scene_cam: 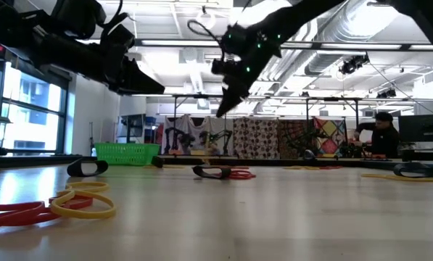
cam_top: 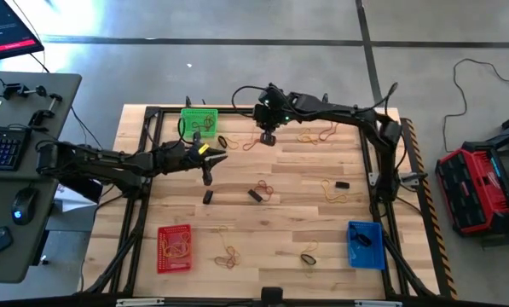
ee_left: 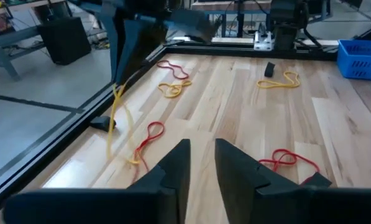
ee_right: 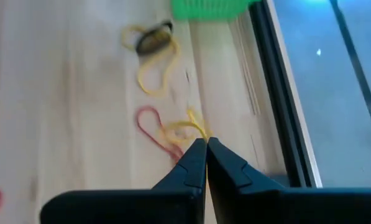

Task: Sort rubber bands into baskets
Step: Put the yellow rubber band into the red bin

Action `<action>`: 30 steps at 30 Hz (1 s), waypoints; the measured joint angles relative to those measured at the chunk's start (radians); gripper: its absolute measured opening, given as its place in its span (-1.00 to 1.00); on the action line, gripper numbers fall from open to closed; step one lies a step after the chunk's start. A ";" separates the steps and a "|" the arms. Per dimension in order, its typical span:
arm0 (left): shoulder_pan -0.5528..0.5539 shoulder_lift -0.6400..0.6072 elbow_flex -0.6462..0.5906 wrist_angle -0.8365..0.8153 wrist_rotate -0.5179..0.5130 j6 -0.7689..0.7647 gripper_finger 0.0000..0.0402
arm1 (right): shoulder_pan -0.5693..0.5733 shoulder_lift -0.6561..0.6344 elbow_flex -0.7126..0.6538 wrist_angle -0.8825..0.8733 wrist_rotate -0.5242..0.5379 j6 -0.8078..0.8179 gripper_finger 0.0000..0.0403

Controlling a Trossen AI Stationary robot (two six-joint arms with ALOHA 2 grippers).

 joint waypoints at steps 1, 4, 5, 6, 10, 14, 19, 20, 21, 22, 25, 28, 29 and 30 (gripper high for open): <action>-0.006 0.002 0.000 0.000 -0.008 0.005 -0.61 | 0.011 -0.012 0.000 0.003 0.001 0.006 -1.00; -0.023 0.011 0.000 0.003 -0.024 0.023 -0.51 | 0.048 -0.051 0.000 0.019 0.007 0.015 -1.00; -0.030 0.018 0.000 0.011 -0.025 0.027 -0.48 | 0.061 -0.061 0.000 0.023 0.007 0.022 -1.00; -0.034 0.027 0.000 0.023 -0.025 0.028 -0.45 | 0.075 -0.067 0.000 0.027 0.007 0.027 -1.00; -0.050 0.066 0.000 0.094 -0.029 0.024 -0.36 | 0.134 -0.095 0.000 0.056 0.017 0.042 -1.00; -0.066 0.120 0.018 0.157 -0.051 -0.008 -0.27 | 0.192 -0.110 0.001 0.071 0.031 0.042 -1.00; -0.085 0.188 0.072 0.164 -0.139 -0.052 -0.17 | 0.245 -0.110 0.000 0.079 0.087 0.042 -1.00; -0.088 0.203 0.082 0.166 -0.150 -0.055 -0.15 | 0.253 -0.110 0.000 0.080 0.094 0.042 -1.00; -0.090 0.216 0.093 0.166 -0.154 -0.055 -0.13 | 0.260 -0.110 0.000 0.079 0.098 0.042 -1.00; -0.091 0.228 0.101 0.165 -0.154 -0.055 -0.12 | 0.265 -0.110 0.000 0.080 0.098 0.042 -1.00; -0.092 0.269 0.127 0.164 -0.135 -0.056 -0.10 | 0.279 -0.110 0.000 0.093 0.098 0.039 -1.00; -0.094 0.297 0.146 0.165 -0.122 -0.062 -0.10 | 0.282 -0.110 0.000 0.095 0.098 0.034 -1.00; -0.097 0.303 0.149 0.164 -0.122 -0.067 -0.09 | 0.283 -0.110 0.000 0.096 0.098 0.035 -1.00; -0.099 0.308 0.153 0.162 -0.122 -0.072 -0.09 | 0.282 -0.110 0.000 0.097 0.098 0.037 -1.00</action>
